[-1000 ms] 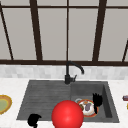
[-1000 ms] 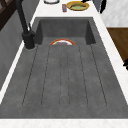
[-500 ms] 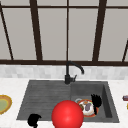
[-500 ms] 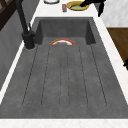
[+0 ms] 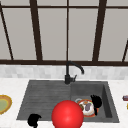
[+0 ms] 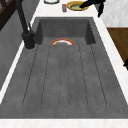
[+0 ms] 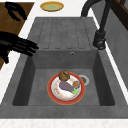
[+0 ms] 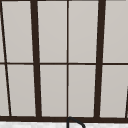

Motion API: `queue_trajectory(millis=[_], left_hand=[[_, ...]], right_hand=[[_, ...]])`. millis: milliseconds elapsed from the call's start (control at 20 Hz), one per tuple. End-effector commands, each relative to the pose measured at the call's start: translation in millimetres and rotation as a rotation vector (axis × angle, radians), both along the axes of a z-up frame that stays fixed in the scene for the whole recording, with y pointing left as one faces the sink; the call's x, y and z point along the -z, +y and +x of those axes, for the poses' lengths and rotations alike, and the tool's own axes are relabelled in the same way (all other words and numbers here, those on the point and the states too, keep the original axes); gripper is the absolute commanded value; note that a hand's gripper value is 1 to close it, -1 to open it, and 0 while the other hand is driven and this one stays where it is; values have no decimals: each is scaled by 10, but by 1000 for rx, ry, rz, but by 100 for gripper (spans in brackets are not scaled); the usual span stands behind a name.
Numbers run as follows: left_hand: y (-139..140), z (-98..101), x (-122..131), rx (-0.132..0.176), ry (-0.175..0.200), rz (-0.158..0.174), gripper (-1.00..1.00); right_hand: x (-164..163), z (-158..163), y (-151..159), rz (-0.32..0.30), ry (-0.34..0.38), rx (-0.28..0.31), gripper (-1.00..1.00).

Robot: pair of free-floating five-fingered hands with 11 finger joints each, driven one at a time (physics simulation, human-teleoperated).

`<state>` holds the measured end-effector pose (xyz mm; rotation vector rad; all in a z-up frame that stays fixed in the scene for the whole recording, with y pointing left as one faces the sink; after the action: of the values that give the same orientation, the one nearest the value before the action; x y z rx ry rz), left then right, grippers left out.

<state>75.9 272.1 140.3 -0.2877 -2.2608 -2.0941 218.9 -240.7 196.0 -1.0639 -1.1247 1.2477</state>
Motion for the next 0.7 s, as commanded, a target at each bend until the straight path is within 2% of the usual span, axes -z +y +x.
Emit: queue_trajectory(millis=[0, 100, 200, 250, 650], left_hand=[[0, 0, 0, 0, 0, 0, 0], [0, 0, 0, 0, 0, 0, 0], [0, 0, 0, 0, 0, 0, 0], [0, 0, 0, 0, 0, 0, 0], [0, 0, 0, 0, 0, 0, 0]], right_hand=[[0, 0, -1, 0, 0, 0, -100], [51, 31, -3, -11, 7, -10, -100], [196, 108, 82, -64, 46, -49, -100], [227, 119, 94, -76, 55, -47, -100], [480, 361, 170, -92, 167, -48, -100]])
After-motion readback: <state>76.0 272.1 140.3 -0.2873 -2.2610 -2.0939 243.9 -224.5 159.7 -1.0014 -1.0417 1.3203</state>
